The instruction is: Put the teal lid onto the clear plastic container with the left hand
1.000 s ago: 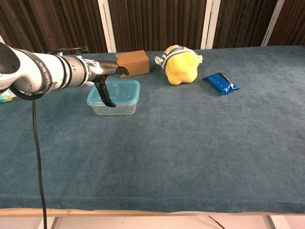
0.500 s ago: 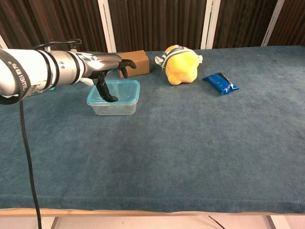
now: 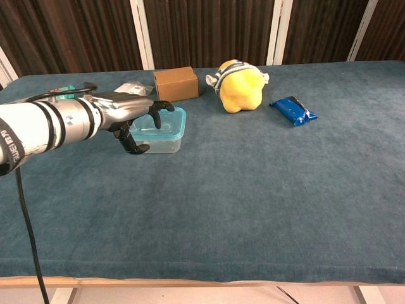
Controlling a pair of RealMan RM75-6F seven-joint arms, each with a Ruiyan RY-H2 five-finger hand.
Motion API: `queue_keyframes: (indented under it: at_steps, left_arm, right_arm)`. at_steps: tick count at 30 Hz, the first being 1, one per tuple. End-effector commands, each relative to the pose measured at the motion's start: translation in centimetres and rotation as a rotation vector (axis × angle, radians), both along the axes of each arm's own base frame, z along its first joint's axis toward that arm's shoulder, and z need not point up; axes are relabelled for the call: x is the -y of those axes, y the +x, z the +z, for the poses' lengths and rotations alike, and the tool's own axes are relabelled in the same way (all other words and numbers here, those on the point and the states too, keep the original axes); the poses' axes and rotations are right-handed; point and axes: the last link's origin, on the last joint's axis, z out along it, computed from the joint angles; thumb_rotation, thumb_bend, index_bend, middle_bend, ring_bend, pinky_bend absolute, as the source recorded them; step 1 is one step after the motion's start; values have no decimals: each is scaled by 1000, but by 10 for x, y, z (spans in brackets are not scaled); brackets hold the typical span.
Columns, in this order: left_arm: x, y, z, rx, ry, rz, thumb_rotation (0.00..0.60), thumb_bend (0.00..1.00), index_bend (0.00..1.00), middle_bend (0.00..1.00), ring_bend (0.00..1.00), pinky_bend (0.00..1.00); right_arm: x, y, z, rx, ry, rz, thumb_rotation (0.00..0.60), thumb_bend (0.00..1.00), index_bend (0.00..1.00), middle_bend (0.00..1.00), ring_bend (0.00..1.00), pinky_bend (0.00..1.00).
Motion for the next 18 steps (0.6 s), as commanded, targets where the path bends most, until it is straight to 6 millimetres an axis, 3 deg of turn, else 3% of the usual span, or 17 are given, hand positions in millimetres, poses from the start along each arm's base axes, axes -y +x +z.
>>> queue_keyframes:
  at_steps: [1, 11, 14, 18]
  left_arm:
    - [1, -1, -2, -7, -8, 3, 600, 408, 0, 254, 76, 0]
    - [-5, 10, 7, 66, 56, -44, 600, 417, 0, 264, 90, 0]
    - [-11, 12, 15, 103, 112, -68, 600, 463, 0, 257, 86, 0]
    - [-22, 0, 20, 110, 145, -27, 600, 588, 0, 247, 78, 0]
  right_arm:
    - [0, 0, 0, 0, -1, -2, 600, 101, 0, 0, 0, 0]
    - [0, 0, 1, 2, -3, -3, 600, 101, 0, 0, 0, 0]
    - [-1, 0, 1, 3, -2, -2, 600, 101, 0, 0, 0, 0]
    - [-2, 0, 3, 9, -5, 1, 600, 101, 0, 0, 0, 0]
